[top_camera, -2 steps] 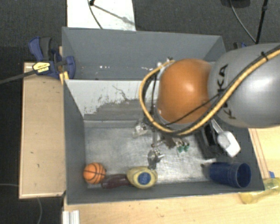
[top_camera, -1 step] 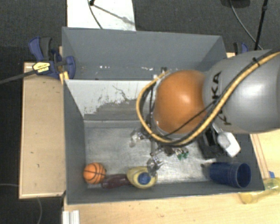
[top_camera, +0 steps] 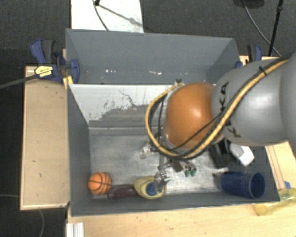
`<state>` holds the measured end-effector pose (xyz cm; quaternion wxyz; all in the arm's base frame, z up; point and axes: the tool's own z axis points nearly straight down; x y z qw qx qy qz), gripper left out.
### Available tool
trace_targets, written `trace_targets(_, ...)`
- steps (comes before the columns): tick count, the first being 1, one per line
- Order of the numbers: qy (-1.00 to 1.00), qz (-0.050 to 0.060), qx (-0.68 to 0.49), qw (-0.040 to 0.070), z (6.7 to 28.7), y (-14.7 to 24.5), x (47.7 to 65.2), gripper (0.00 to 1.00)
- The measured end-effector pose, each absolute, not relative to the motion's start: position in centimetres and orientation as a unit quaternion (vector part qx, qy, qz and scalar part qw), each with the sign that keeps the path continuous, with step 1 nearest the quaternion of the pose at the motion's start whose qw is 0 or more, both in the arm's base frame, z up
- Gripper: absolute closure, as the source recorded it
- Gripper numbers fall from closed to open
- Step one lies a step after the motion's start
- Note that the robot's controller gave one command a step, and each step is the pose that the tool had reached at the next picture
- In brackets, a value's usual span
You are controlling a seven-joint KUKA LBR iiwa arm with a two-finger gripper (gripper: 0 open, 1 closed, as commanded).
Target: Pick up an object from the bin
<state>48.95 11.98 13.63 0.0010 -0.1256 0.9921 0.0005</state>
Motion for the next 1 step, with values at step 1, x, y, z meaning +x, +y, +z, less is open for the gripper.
trace_targets(1,0.972,0.001,-0.234,0.003,7.81,11.76,47.84,1.0)
